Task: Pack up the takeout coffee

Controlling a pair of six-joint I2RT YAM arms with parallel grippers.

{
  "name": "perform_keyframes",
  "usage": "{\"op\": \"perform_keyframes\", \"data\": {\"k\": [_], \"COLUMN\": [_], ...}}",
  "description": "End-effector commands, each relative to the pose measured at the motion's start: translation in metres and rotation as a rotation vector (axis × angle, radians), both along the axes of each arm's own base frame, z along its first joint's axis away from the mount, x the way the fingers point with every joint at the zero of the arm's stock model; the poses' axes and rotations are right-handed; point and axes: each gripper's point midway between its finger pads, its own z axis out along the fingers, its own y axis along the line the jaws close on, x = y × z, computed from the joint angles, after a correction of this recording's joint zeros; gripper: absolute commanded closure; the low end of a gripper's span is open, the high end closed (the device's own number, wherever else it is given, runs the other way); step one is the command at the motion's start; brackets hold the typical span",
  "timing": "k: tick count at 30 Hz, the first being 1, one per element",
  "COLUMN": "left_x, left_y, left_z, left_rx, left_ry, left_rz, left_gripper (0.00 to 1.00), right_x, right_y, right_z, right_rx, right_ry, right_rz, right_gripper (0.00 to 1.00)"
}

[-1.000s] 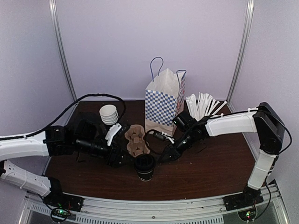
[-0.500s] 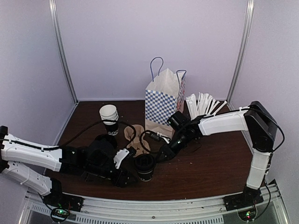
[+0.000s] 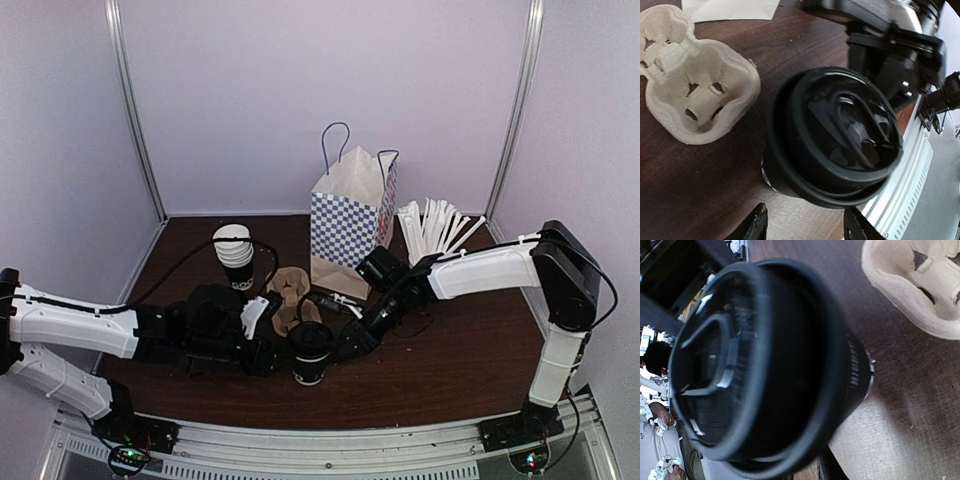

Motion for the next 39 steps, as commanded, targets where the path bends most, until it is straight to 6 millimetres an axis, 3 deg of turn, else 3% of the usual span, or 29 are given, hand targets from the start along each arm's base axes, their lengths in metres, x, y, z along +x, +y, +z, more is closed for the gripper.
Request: {"op": "perform_keyframes", "data": {"k": [1,10,16,19,22,25,29,34,39], "left_x": [0.013,0.013,0.005,0.0,0.001,0.012,0.028,0.044,0.05], "left_y": [0.007,0.03,0.05,0.064,0.073,0.067,0.042,0.012,0.005], "left_z": [0.008,-0.008,-0.012,-0.01,0.004,0.028,0.046,0.053,0.044], "left_rx": [-0.005,0.048,0.094,0.133,0.136,0.081,0.0,-0.068,-0.031], "left_ry": [-0.043,-0.028,-0.008,-0.01,-0.039,-0.057,-0.034,0.004,0.017], "left_rz": [0.019,0.049,0.064,0.064,0.083,0.121,0.16,0.182,0.19], "left_gripper": [0.46,0.45,0.44,0.4,0.32,0.26,0.24,0.24,0.26], "right_x": [-0.009,-0.019,-0.033,-0.033,-0.019,0.0,0.009,0.014,0.008], "right_y": [0.002,0.001,-0.018,-0.027,-0.03,-0.027,-0.013,-0.001,0.005], "right_z": [0.018,0.021,0.023,0.033,0.048,0.061,0.062,0.061,0.066], "right_rx": [0.053,0.056,0.026,0.024,0.037,0.061,0.074,0.122,0.15], "right_ry": [-0.018,-0.022,-0.043,-0.062,-0.023,0.108,0.265,0.337,0.357], "right_rz": [0.028,0.059,0.104,0.1,0.035,-0.051,-0.115,-0.14,-0.133], "right_gripper": [0.81,0.81,0.81,0.76,0.68,0.66,0.64,0.66,0.68]}}
